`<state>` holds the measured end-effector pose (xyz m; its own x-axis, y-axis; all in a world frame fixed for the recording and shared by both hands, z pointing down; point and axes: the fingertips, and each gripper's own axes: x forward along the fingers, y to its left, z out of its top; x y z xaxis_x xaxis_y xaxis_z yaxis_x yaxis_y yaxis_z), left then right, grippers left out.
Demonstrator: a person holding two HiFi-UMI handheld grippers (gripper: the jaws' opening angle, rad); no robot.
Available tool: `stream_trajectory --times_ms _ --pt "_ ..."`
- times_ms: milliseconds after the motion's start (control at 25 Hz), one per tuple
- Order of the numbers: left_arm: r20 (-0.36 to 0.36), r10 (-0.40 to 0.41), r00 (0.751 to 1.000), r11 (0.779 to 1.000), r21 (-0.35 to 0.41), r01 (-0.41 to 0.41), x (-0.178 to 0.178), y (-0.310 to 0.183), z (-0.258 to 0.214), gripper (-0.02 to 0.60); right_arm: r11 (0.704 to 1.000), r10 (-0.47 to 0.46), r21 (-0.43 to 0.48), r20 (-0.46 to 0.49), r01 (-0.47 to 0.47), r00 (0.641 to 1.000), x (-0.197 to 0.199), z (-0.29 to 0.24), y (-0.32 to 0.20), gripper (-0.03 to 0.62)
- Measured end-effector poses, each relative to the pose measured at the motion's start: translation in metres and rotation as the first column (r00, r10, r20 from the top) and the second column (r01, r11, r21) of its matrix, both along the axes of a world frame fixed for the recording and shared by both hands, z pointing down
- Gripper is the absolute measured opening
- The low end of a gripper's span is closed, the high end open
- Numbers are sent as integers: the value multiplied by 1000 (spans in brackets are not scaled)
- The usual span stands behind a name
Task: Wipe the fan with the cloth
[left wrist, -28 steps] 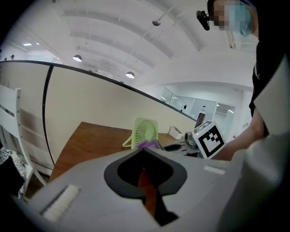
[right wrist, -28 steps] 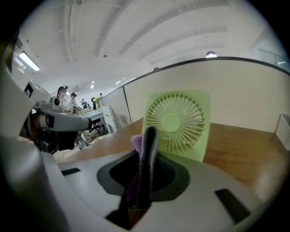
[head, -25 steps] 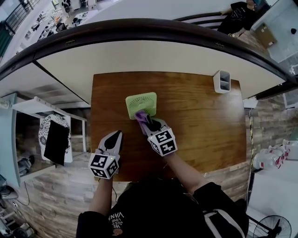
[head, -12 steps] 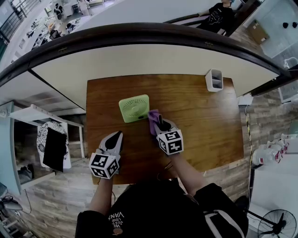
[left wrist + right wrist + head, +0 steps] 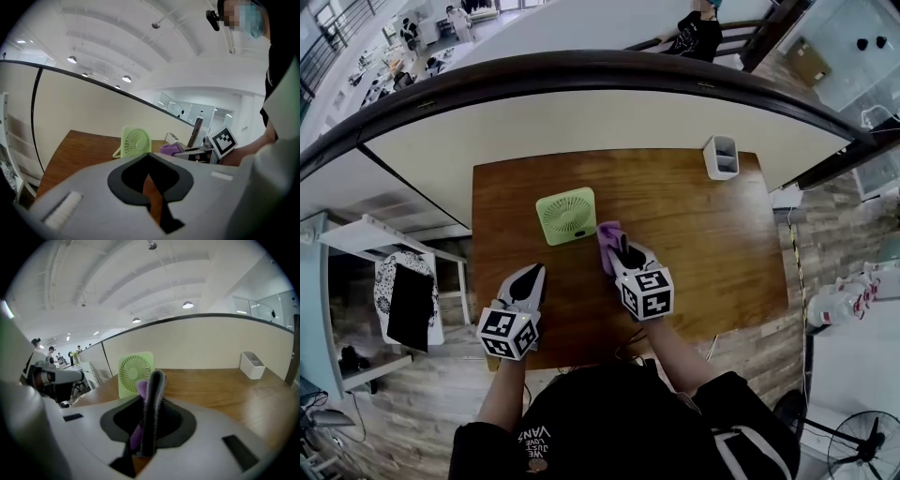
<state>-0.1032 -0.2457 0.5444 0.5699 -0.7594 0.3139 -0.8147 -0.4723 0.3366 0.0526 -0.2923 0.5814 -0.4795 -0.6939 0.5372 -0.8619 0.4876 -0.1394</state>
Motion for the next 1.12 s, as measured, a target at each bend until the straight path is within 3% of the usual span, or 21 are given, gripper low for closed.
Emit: stream_trajectory --times_ms 520,1120 --pt "-13 35 999 998 61 -34 -4 39 -34 12 984 58 164 111 -76 992 -4 -89 58 84" --pt "-21 62 998 991 118 -60 -25 105 -59 11 967 73 231 146 -106 987 -22 -123 147 84"
